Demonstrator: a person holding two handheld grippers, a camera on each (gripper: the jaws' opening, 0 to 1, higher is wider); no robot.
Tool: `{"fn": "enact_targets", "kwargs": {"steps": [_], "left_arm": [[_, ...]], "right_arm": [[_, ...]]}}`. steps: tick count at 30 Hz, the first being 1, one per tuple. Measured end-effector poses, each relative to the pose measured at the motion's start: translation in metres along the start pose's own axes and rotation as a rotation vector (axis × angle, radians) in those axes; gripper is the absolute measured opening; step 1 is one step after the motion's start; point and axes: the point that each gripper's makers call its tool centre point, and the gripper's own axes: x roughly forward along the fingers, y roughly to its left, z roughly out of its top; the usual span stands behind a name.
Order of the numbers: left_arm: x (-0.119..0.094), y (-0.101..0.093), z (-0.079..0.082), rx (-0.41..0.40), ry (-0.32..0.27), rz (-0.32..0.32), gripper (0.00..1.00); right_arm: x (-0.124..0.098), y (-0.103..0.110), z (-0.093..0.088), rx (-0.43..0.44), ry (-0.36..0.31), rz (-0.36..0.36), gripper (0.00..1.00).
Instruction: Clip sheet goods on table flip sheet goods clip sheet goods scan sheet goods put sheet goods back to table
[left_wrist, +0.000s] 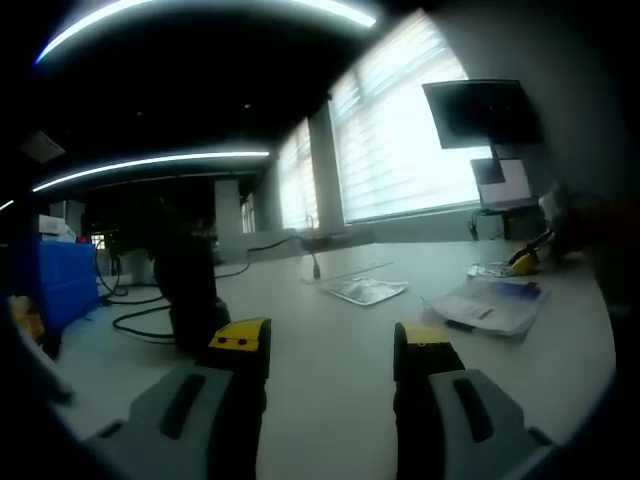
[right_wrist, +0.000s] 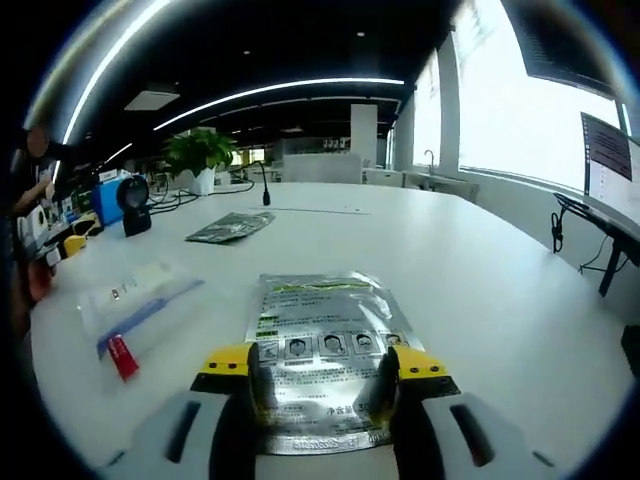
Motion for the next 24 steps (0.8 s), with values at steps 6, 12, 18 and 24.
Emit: {"fn": "enact_targets", "kwargs": {"steps": [6, 12, 18, 24], "left_arm": [[-0.0001, 0.0001, 0.0003, -0.001, -0.001, 0.000, 0.42], [0.0002, -0.0010, -0.0002, 0.000, 0.001, -0.006, 0.42], [-0.0002, -0.0024, 0.0011, -0.005, -0.006, -0.016, 0.42], [-0.0005, -0.0019, 0.0010, -0.006, -0.007, -0.014, 0.42]], "right_arm": [[-0.0030, 0.0005, -0.0010, 0.029, 0.022, -0.064, 0.46], [-0.0065, 0.0006, -0.0026, 0.062, 0.067, -0.150, 0.45], [-0.0074, 0.0005, -0.0033, 0.069, 0.054, -0.183, 0.44], [-0.0089, -0.0011, -0.0031, 0.074, 0.038, -0.166, 0.43]]}}
